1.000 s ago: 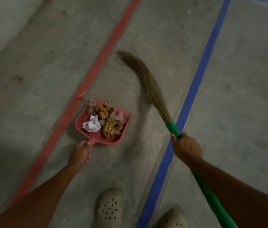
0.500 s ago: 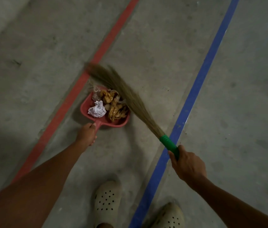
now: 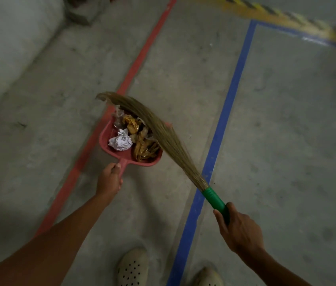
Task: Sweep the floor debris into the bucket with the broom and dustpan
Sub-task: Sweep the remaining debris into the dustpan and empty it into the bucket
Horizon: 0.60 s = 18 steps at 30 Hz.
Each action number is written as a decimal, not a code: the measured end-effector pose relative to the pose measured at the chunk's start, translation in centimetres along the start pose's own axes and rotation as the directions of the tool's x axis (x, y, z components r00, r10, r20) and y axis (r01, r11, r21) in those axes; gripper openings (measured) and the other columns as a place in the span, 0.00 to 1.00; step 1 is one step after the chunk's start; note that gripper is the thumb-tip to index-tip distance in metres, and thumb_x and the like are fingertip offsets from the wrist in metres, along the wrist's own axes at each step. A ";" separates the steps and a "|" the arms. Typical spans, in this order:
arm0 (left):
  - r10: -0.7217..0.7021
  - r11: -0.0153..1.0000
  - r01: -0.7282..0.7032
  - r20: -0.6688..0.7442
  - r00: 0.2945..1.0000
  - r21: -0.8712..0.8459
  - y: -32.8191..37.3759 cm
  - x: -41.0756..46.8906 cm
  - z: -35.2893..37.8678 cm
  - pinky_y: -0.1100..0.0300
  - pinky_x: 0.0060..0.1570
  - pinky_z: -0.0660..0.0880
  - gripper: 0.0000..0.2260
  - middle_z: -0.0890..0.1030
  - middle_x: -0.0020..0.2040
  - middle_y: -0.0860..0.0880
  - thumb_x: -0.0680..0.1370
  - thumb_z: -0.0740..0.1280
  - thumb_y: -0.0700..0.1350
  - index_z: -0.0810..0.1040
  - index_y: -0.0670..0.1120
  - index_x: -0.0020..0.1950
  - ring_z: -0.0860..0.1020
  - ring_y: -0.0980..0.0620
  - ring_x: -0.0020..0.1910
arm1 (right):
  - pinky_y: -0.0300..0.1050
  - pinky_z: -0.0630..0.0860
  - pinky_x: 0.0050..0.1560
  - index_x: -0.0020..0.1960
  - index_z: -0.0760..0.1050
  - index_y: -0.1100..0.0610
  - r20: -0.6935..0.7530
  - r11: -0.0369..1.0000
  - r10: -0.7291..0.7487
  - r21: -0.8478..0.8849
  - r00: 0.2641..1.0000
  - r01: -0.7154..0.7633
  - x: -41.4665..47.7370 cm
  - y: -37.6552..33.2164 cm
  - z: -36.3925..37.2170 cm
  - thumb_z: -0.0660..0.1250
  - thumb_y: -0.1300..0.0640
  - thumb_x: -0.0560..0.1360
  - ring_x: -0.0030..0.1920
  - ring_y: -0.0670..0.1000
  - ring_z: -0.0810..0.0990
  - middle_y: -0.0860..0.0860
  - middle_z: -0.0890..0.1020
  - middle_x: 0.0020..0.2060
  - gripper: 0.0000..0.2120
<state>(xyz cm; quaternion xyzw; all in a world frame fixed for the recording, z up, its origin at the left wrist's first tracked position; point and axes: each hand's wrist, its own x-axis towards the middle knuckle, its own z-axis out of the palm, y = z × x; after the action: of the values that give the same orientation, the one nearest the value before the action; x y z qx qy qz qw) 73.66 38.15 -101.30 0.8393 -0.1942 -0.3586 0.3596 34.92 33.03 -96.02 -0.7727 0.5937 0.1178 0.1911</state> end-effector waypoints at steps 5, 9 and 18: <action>0.071 0.997 -0.072 0.040 0.997 0.024 7.9 -2.3 -1.6 0.65 0.19 0.62 0.13 0.73 0.27 0.45 0.83 0.58 0.47 0.72 0.46 0.40 0.67 0.53 0.19 | 0.34 0.69 0.22 0.48 0.62 0.44 -0.001 0.998 0.065 0.024 0.998 -0.065 -1.8 0.6 -6.6 0.47 0.31 0.77 0.24 0.42 0.74 0.45 0.74 0.29 0.18; 0.091 0.995 -0.094 0.082 0.993 0.042 14.3 -5.4 -3.1 0.65 0.18 0.62 0.13 0.73 0.26 0.47 0.83 0.59 0.48 0.74 0.48 0.40 0.67 0.54 0.18 | 0.36 0.71 0.23 0.48 0.63 0.44 -0.003 0.990 0.122 0.077 0.993 -0.121 -5.1 0.6 -12.7 0.49 0.32 0.79 0.26 0.43 0.75 0.46 0.75 0.30 0.17; 0.130 0.983 -0.155 0.216 0.968 0.102 30.5 -20.0 -8.5 0.68 0.17 0.62 0.12 0.73 0.27 0.46 0.84 0.58 0.46 0.73 0.47 0.41 0.67 0.56 0.17 | 0.38 0.65 0.23 0.48 0.63 0.44 -0.021 0.956 0.253 0.157 0.967 -0.247 -20.2 2.0 -28.8 0.49 0.31 0.78 0.26 0.42 0.71 0.46 0.72 0.29 0.18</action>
<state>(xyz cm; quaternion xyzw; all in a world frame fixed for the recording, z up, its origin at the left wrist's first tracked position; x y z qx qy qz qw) 64.54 33.42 -65.27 0.8006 -0.3117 -0.4058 0.3118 26.29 37.68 -62.21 -0.6768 0.6976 0.0793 0.2214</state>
